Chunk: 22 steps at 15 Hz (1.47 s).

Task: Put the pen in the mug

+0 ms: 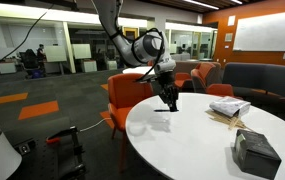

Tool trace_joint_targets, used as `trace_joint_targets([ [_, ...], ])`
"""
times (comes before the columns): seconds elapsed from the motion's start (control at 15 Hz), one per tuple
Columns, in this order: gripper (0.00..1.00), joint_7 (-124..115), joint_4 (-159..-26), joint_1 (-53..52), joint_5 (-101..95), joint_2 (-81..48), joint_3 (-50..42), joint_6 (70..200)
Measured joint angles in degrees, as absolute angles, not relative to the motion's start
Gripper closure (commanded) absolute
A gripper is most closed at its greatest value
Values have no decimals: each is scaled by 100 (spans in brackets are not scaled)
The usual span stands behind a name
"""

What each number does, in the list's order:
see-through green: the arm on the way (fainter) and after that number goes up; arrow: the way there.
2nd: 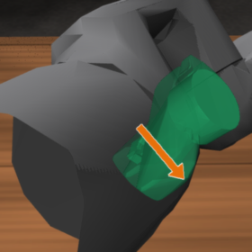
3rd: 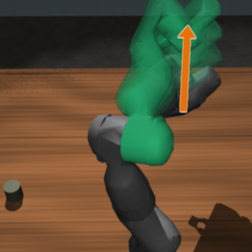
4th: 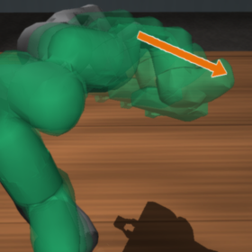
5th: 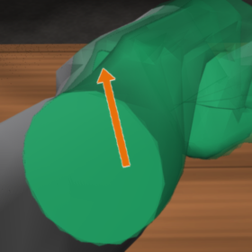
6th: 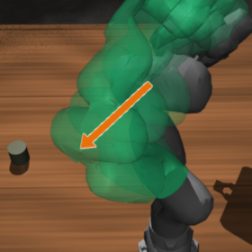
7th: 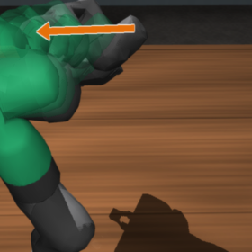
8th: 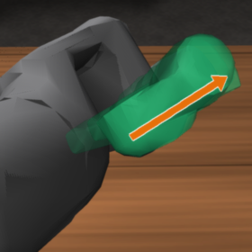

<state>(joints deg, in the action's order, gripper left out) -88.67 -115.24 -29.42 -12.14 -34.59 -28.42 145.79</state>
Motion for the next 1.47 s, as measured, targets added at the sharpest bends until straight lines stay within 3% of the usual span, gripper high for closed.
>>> trace_joint_targets([
  [0.67, 98, -10857, -10426, -2999, -3829, -3432, -2259, 12920],
  [1.47, 98, -11655, -8776, -2617, -5560, -4662, -1030, 11104],
])
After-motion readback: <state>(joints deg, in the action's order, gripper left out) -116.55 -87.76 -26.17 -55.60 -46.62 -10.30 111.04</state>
